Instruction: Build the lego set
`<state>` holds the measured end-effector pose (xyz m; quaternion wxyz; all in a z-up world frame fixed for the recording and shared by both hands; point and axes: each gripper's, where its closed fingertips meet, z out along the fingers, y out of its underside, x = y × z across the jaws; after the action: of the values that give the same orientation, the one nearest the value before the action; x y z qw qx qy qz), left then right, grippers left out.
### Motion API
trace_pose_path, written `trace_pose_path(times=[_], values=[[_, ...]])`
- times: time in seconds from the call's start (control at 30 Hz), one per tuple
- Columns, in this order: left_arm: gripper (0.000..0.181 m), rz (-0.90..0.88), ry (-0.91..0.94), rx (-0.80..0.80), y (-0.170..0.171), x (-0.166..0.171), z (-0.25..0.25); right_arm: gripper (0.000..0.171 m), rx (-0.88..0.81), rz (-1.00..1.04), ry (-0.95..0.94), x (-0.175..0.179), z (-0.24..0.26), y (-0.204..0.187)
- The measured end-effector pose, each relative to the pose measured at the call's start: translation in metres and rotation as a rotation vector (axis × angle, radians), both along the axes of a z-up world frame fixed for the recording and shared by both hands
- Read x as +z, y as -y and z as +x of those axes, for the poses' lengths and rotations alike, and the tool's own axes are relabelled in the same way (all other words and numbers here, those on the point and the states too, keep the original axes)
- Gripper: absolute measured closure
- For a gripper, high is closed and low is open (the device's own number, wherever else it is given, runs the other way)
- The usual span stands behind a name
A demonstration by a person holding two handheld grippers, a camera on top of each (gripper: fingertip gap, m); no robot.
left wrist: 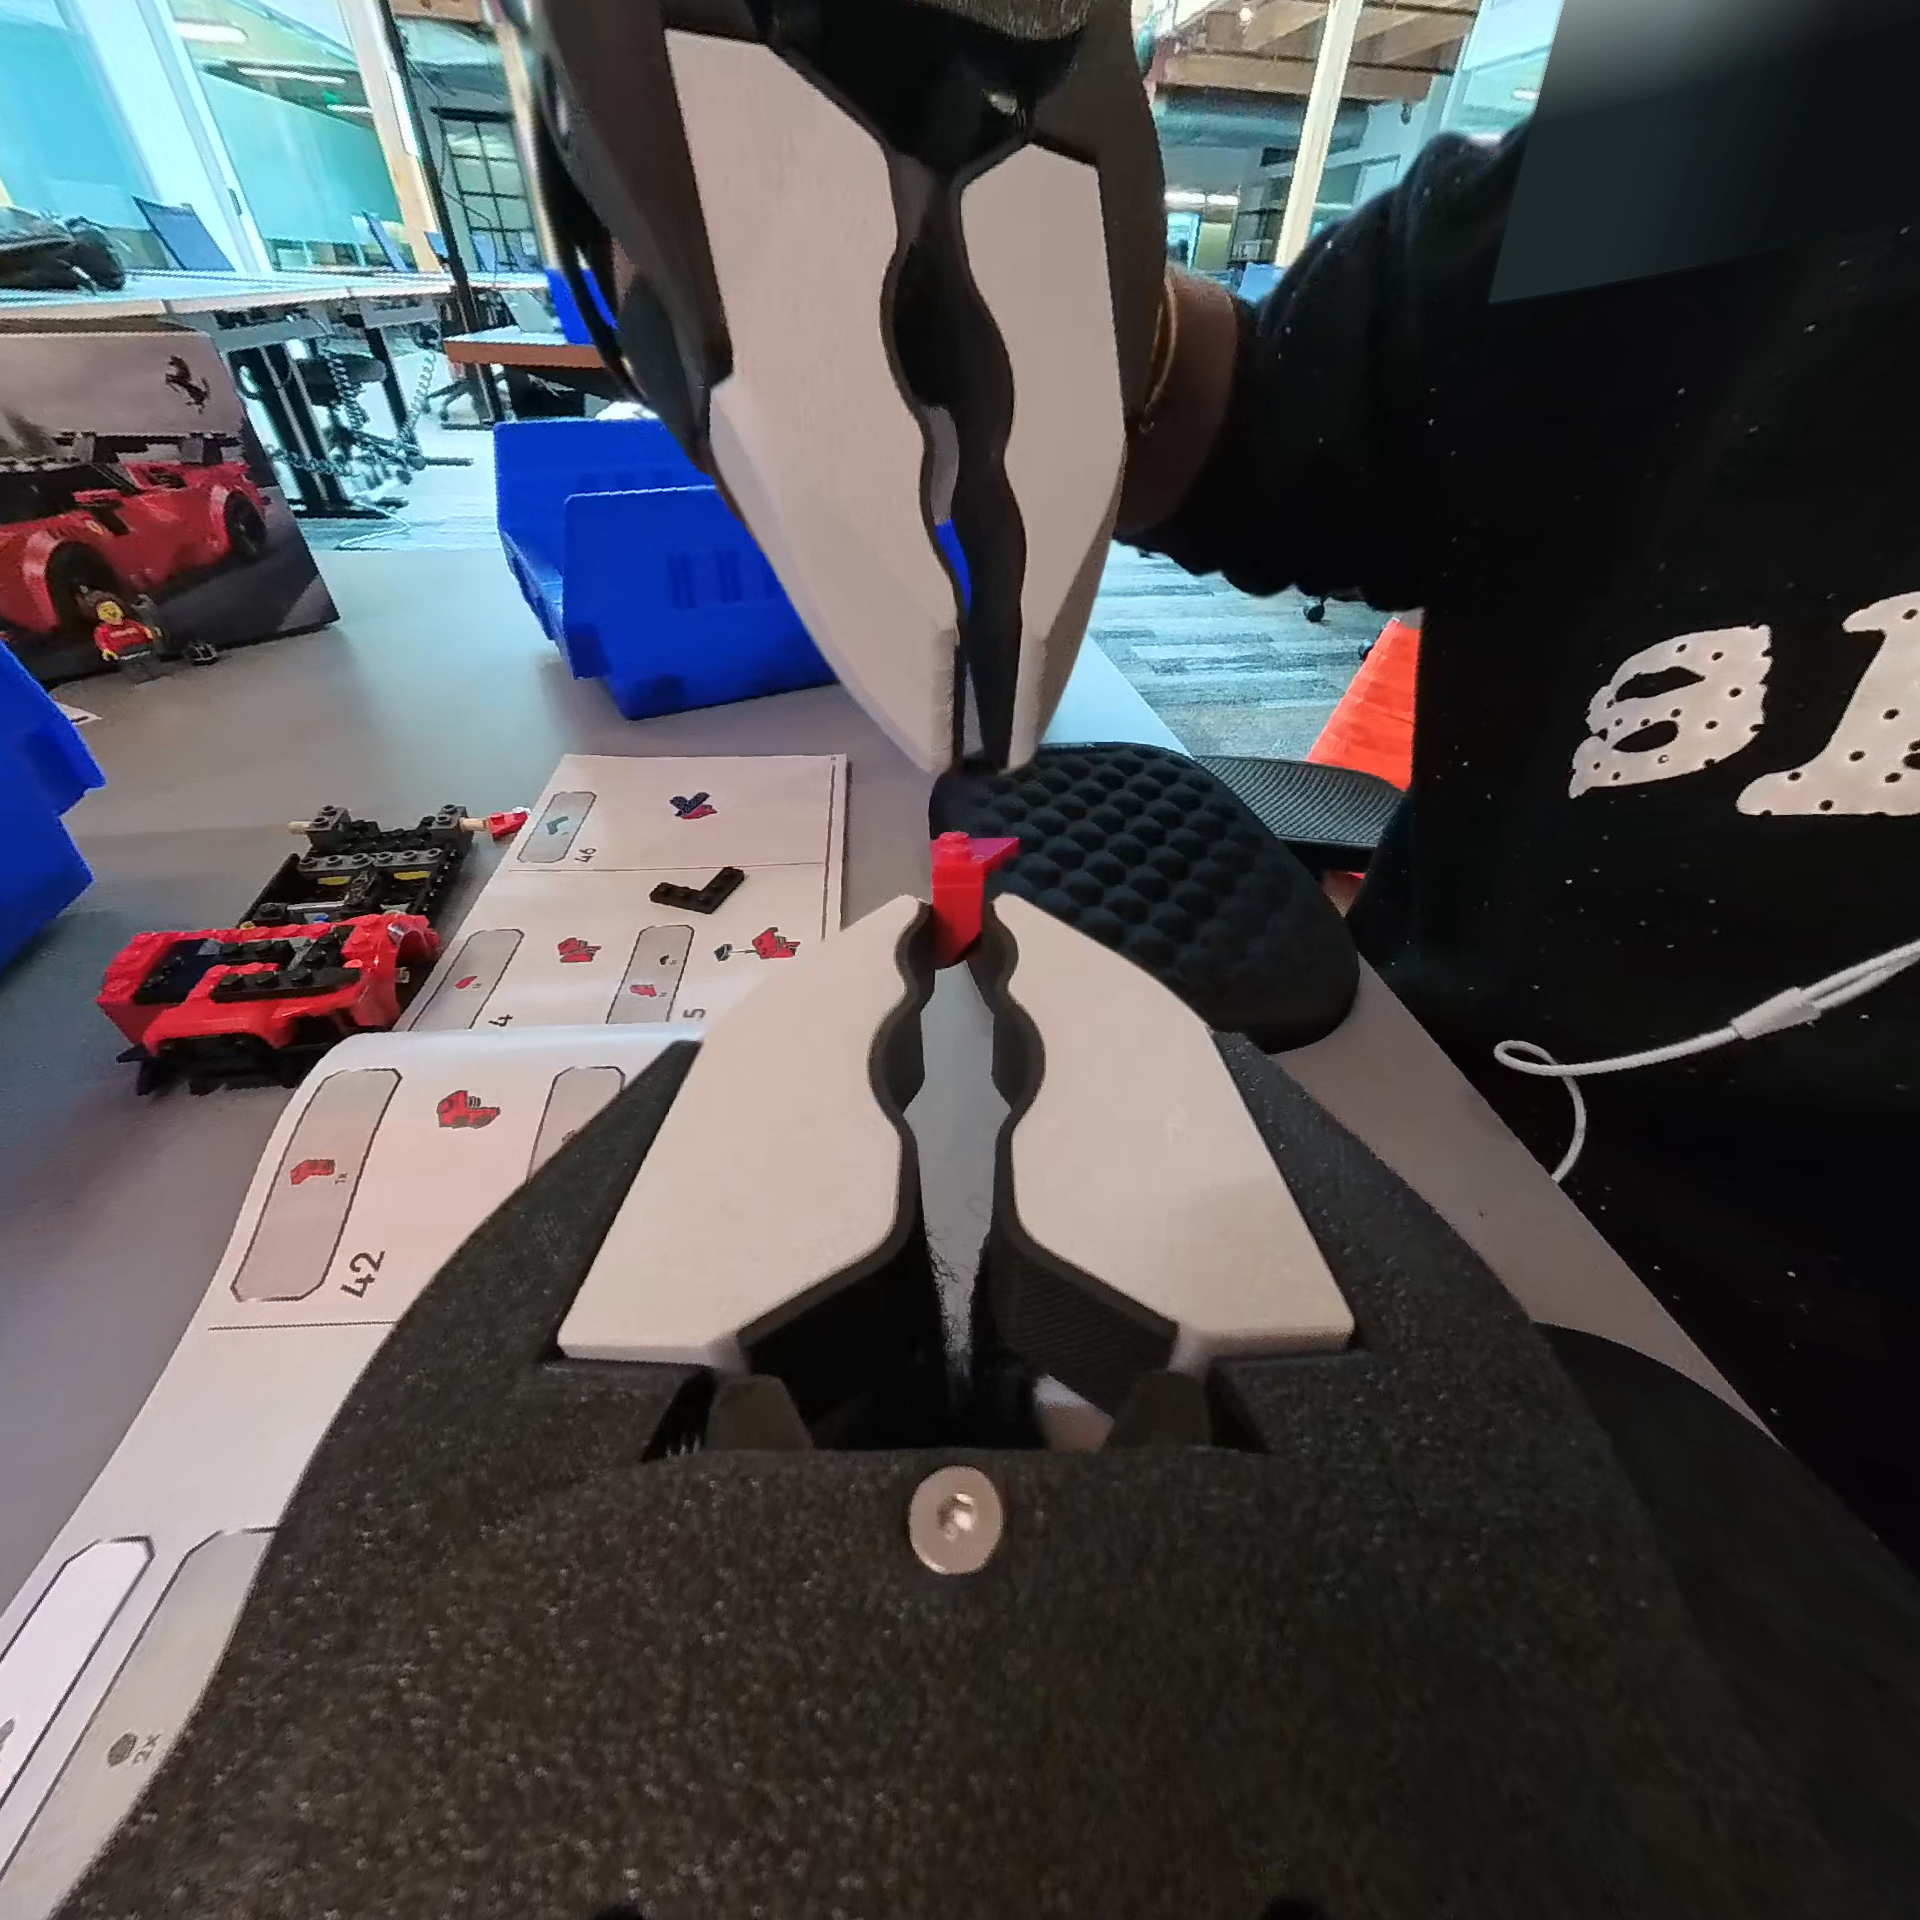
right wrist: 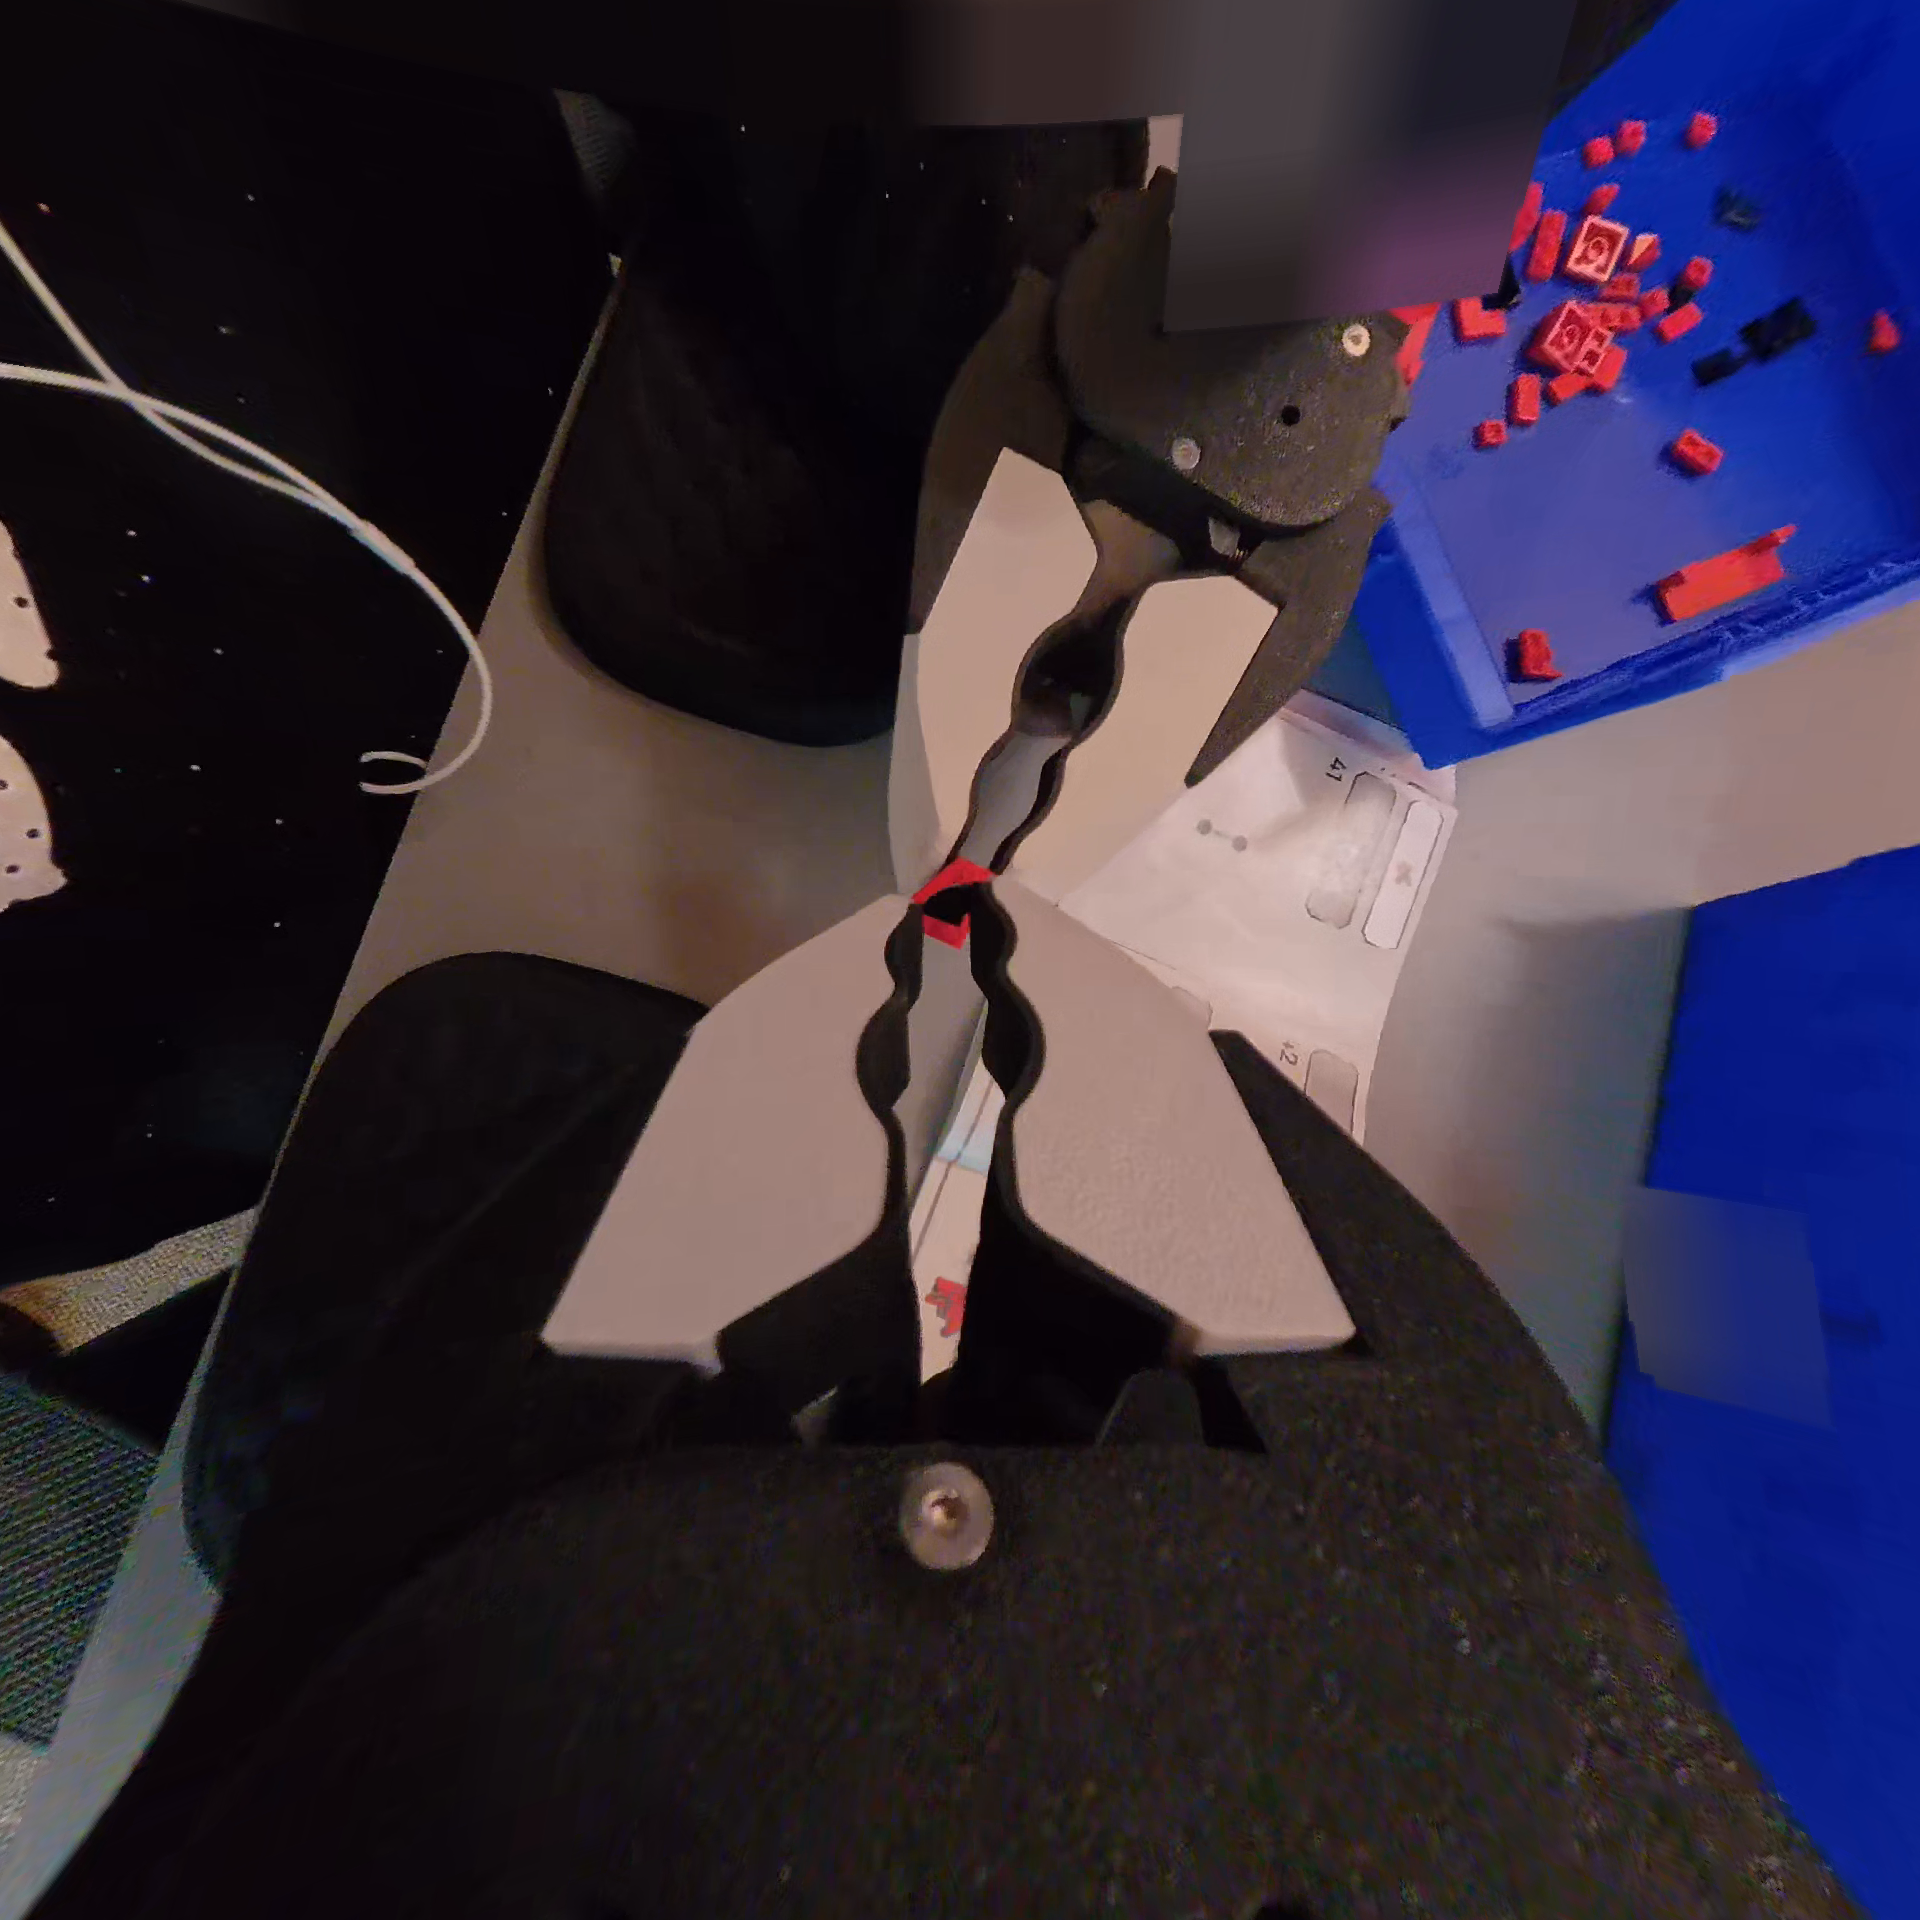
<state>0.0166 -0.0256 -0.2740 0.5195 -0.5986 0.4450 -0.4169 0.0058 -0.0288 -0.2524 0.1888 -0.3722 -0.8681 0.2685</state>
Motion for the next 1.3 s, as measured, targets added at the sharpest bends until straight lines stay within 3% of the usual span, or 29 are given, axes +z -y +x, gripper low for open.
trace_pose_path(times=[1.0, 1.3], values=[[0.174, -0.042, -0.069, -0.001, 0.000, -0.011, 0.002, 0.163, -0.040, -0.018, 0.073, -0.021, -0.002, -0.003], [0.175, 0.023, -0.008, -0.018, 0.004, -0.001, 0.003, 0.163, -0.010, -0.240, -0.032, -0.011, -0.002, 0.003]])
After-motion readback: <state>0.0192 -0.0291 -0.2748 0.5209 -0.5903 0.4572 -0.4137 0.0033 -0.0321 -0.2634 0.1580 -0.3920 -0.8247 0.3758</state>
